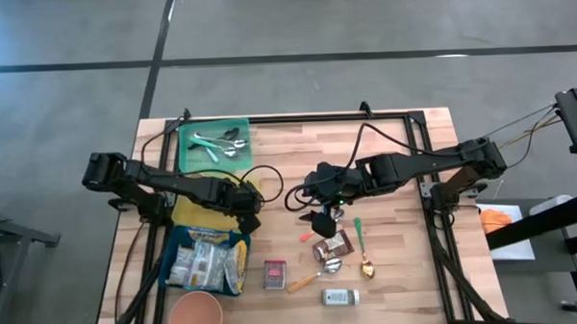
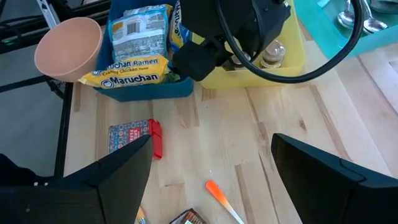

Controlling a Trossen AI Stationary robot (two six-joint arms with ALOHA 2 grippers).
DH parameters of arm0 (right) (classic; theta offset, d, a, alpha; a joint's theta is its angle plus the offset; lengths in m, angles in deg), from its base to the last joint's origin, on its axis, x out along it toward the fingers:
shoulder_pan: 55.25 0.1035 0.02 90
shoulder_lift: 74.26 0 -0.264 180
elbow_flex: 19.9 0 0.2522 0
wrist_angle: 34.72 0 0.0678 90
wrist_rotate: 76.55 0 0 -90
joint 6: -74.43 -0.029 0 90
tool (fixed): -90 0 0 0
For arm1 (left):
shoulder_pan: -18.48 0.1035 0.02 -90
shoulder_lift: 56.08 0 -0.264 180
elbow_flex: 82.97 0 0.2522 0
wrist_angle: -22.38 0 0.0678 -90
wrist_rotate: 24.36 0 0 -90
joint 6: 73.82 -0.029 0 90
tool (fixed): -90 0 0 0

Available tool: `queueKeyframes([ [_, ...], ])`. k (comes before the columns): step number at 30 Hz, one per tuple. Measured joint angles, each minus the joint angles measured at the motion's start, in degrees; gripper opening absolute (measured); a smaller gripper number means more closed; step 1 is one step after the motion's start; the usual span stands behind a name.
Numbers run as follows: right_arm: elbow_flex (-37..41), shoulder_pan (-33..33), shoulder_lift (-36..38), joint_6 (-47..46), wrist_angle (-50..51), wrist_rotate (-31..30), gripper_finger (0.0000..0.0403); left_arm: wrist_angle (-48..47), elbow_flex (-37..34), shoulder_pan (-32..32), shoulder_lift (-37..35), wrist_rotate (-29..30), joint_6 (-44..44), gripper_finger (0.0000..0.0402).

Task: Pick & Place Food Item
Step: Put the brown seasoning bottle into the yellow bin, then put the orange seasoning pack into the yellow bin

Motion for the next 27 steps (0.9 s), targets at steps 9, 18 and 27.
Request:
queueKeyframes([
  [9, 0.0, 0.01, 0.0, -0.02, 0.95, 0.02, 0.0327, -0.28, -0.08, 0.0, 0.0, -0.57, 0.13, 0.0274],
  [18, 0.0, 0.02, 0.0, -0.89, 1.59, 0.02, 0.0327, -3.22, 1.61, 0.09, -1.47, -6.2, 0.21, 0.0277],
  [27, 0.0, 0.77, 0.02, -13.16, 16.08, 0.0, 0.0327, -8.57, 5.94, 0.15, -5.98, -6.36, 1.3, 0.0278],
])
